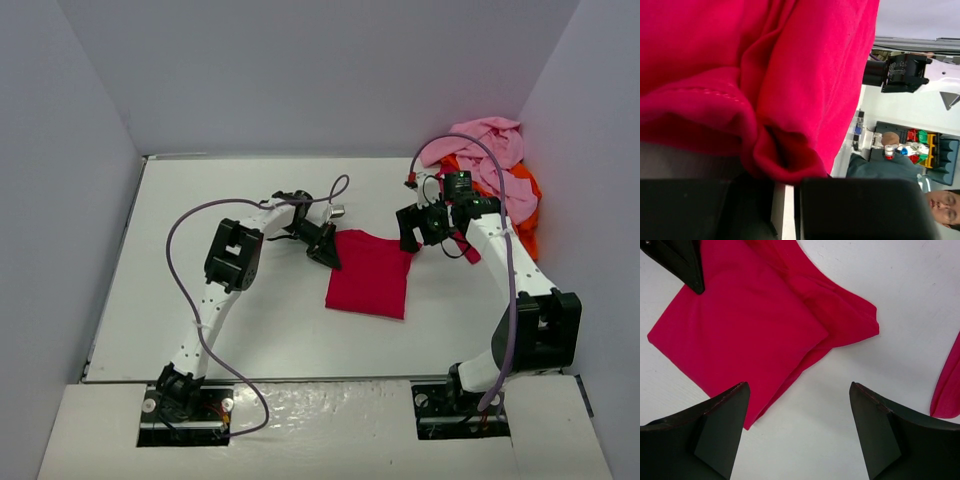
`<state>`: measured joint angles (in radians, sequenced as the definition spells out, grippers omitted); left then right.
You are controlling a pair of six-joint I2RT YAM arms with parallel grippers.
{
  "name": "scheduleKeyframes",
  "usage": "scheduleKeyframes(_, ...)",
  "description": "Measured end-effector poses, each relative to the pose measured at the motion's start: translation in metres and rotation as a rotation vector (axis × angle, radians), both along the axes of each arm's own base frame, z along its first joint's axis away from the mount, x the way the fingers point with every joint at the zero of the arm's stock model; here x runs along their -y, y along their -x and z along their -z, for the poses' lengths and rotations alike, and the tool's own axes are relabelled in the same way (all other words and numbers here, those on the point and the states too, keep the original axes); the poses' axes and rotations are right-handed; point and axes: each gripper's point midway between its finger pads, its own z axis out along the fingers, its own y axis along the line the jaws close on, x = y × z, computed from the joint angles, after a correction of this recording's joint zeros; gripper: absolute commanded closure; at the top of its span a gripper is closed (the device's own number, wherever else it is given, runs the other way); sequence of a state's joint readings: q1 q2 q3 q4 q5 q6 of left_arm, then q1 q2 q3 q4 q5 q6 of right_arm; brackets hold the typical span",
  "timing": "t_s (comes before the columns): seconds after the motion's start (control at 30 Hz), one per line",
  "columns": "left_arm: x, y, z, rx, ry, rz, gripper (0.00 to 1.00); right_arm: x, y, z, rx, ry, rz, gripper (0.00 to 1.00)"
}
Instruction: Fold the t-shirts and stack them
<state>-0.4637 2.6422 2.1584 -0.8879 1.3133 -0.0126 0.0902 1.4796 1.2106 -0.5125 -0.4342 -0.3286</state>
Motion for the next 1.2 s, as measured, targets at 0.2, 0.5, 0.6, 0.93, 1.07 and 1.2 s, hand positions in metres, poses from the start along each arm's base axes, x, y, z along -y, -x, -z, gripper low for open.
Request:
scheduleKeyframes(0.2,-0.001,-0.002,0.000,0.014,-0.068,0.000,1.00,0.001,0.000,0.000,-0.001,0.003,0.008,0.22)
scheduleKeyframes(0.5,-0.031,-0.033,0.001,0.278,-0.327,-0.013,1.00,0.003,0.000,-0.003,0.011,0.014,0.017,0.22)
scheduleKeyframes(0.6,-0.067,-0.062,0.000,0.435,-0.478,-0.045,1.00,0.004,0.000,-0.008,0.027,0.014,0.018,0.22)
scheduleKeyframes(0.93,-0.262,-0.173,-0.003,0.711,-0.986,-0.268,1.00,0.002,0.001,-0.012,0.038,0.004,0.011,0.23)
scheduleKeyframes(1.07,-0.338,-0.212,-0.006,0.809,-1.207,-0.346,1.00,0.002,0.002,-0.018,0.055,0.002,0.008,0.22)
scheduleKeyframes(1.2,-0.390,-0.239,-0.002,0.901,-1.421,-0.348,1.00,0.002,0.004,-0.029,0.091,0.001,0.004,0.22)
